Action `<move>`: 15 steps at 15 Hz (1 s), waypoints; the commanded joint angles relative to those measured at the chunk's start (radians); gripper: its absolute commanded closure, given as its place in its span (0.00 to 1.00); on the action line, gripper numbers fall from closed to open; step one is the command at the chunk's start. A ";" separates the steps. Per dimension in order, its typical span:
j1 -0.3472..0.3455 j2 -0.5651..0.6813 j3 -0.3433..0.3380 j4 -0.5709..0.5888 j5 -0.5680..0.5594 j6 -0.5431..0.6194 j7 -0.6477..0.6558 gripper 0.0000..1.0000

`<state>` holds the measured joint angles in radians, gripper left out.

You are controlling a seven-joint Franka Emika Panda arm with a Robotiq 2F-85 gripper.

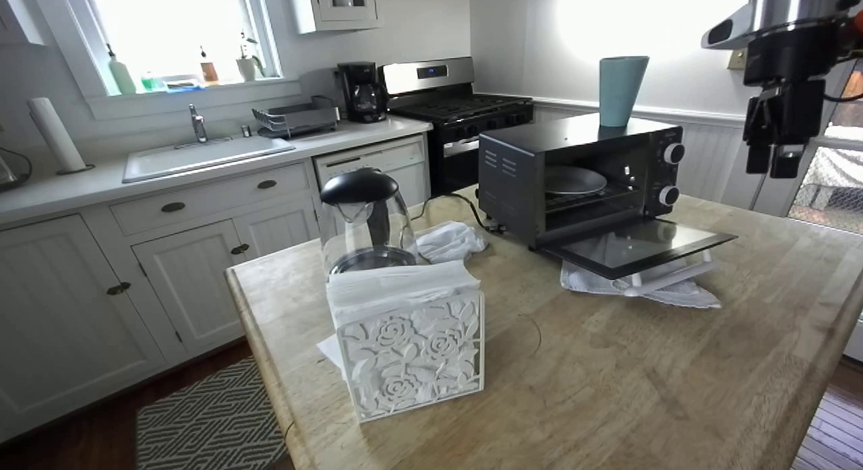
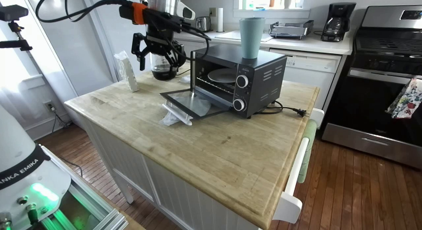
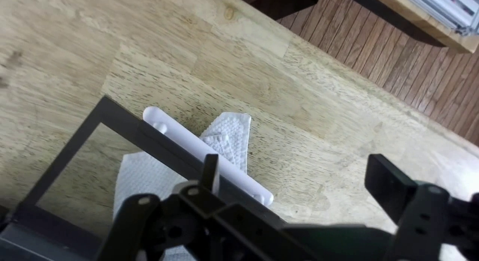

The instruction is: Open the toaster oven door

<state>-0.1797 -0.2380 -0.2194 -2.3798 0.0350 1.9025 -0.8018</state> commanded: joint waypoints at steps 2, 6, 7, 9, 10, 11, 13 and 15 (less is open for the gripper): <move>-0.031 -0.177 -0.024 -0.089 0.002 0.008 0.198 0.00; -0.028 -0.304 -0.009 -0.142 0.011 0.026 0.404 0.00; -0.027 -0.332 0.003 -0.155 0.010 0.031 0.465 0.00; -0.033 -0.389 0.032 -0.183 -0.003 0.060 0.575 0.00; -0.037 -0.419 0.050 -0.197 -0.014 0.077 0.627 0.00; -0.009 -0.333 0.006 -0.135 -0.011 0.032 0.536 0.00; -0.009 -0.378 0.027 -0.158 -0.012 0.049 0.596 0.00; -0.010 -0.398 0.031 -0.170 -0.013 0.051 0.611 0.00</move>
<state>-0.2076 -0.6343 -0.1734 -2.5521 0.0326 1.9557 -0.1993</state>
